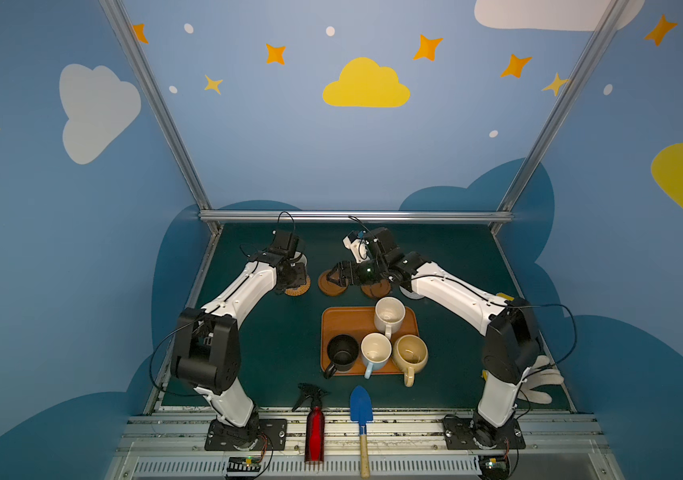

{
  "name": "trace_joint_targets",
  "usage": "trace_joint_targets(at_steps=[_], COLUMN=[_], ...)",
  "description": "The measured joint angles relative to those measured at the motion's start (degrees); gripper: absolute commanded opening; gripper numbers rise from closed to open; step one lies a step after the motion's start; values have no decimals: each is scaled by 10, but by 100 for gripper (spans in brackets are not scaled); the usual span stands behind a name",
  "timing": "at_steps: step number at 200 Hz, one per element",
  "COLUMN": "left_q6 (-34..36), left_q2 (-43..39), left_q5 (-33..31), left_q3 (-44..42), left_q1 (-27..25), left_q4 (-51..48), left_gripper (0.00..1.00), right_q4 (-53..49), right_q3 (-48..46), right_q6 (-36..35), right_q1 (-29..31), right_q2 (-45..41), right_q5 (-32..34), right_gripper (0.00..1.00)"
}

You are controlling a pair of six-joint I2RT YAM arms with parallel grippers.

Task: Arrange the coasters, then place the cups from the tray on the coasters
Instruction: 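Carry the mug off the tray onto the rattan coaster with the left gripper, then release the mug on the rattan coaster and raise the left gripper while the right hovers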

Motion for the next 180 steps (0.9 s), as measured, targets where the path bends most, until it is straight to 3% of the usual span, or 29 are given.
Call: trace_joint_targets(at_steps=[73, 180], left_q6=[49, 64], left_q2=[37, 50], left_q5=[7, 1], left_q3=[2, -3], left_q1=[11, 30], left_q4=[23, 30], left_gripper=[4, 4], right_q4=[-11, -29], right_q3=[12, 12], right_q6=[-9, -24], right_q1=[0, 0], right_q2=[17, 17], right_q5=[-21, -30], right_gripper=[87, 87])
